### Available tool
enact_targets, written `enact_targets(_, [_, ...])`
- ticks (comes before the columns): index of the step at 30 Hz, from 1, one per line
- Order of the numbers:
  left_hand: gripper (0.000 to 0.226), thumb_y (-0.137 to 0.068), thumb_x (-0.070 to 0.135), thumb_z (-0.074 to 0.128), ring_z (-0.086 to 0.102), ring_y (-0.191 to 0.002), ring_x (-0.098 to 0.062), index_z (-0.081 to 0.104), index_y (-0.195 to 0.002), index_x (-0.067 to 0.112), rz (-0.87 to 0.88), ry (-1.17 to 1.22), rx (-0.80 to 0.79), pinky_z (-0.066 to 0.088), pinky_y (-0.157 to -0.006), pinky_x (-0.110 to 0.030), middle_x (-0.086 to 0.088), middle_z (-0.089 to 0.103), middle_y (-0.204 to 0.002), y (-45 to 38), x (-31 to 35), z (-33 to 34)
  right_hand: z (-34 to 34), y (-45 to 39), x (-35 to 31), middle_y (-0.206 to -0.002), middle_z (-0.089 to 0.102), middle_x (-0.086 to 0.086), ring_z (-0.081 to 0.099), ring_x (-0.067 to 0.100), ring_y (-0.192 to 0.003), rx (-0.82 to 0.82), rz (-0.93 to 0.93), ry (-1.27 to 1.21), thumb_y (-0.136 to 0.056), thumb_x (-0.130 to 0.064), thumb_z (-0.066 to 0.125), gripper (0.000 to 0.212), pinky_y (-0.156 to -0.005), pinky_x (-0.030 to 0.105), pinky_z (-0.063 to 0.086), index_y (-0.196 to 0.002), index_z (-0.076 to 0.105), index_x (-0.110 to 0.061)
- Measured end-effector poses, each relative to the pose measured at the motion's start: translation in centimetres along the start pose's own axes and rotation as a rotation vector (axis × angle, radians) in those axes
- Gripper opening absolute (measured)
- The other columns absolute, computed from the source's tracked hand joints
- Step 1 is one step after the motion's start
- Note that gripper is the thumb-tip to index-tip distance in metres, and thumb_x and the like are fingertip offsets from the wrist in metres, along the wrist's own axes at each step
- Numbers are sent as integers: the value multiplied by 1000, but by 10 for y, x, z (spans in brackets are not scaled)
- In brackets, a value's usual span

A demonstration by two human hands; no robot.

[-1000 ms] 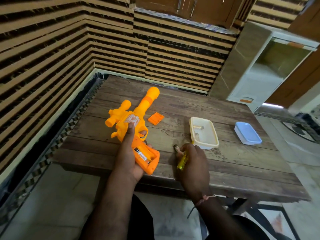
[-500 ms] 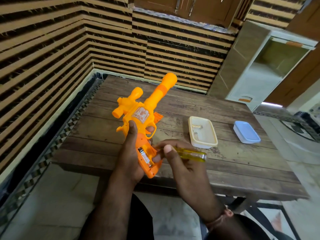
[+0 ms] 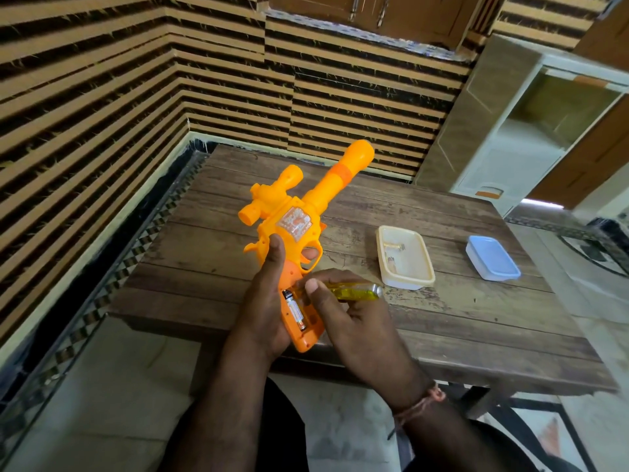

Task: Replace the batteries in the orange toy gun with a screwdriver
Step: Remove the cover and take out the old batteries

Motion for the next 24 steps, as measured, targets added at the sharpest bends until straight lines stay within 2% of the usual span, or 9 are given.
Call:
enact_targets(2, [74,-85,71,30,71,-92,-30,78,-85,16,23,-8,-4,55,-80,-41,-16,73,-94,-1,0,-1,-1,-6,0,-79,72,1,68,13,-75,-53,65,-13,-90,-28,59,20,-69,34,56,-83,72,-16])
enact_targets(5, [66,-88,66,37,71,-95,-27,75,-104,14,43,-2,21,56,-88,-42,-12,73,-99,-2,-1,0,-6,-20,-1,-69,70,-1,66,12,-70,-149,120,70,-94,-28,56,27,-67,35,55,-81,72,-10])
enact_targets(7, [67,-90,63,37,71,-92,-25,67,-121,11,47,-7,2,58,-85,-40,-12,74,-96,0,-2,4,-9,-30,-4,-62,67,3,62,15,-59,-192,153,85,-97,-27,53,33,-62,36,52,-76,71,-8])
enact_targets(9, [66,-88,64,45,66,-90,-27,65,-125,12,57,-16,11,57,-77,-38,-13,71,-98,-1,-2,3,-9,-35,-4,-56,64,9,60,17,-53,-220,164,138,-98,-29,51,42,-62,37,52,-67,69,-8])
enact_targets(12, [65,-89,66,45,60,-88,-27,68,-121,14,64,-4,32,47,-85,-42,-14,66,-97,0,-3,3,-8,-33,-2,-53,62,8,58,18,-51,-201,170,126,-99,-31,52,43,-59,39,51,-66,68,-8])
enact_targets(15, [67,-92,64,39,66,-72,-19,68,-116,9,70,59,65,54,-77,-38,-8,67,-78,1,2,1,-8,-29,-1,-62,65,6,62,27,-61,-136,154,12,-97,-29,55,34,-64,51,53,-77,70,-7])
enact_targets(17, [76,-90,67,43,71,-95,-31,57,-132,4,72,55,75,56,-81,-42,-20,71,-105,1,5,0,-7,-26,-1,-73,70,5,70,23,-80,-116,106,-11,-91,-30,59,24,-75,49,54,-79,69,-12])
enact_targets(19, [90,-84,71,51,62,-117,-39,47,-142,2,50,45,88,53,-89,-47,-25,61,-130,2,5,-2,-4,-23,2,-90,74,4,67,12,-103,-122,77,17,-85,-32,62,15,-88,45,55,-82,69,-20])
enact_targets(24, [71,-86,67,44,70,-97,-33,55,-120,6,47,62,87,57,-76,-43,-19,70,-109,1,2,-5,-6,-16,6,-95,74,-1,65,14,-110,-146,71,32,-87,-32,61,23,-89,47,54,-91,73,-12])
Point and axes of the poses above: each hand's wrist, its own y-axis away from the middle knuckle, its own z-axis out of the palm, x = y × z, the point moved 4 cm from there along -y, towards the middle knuckle
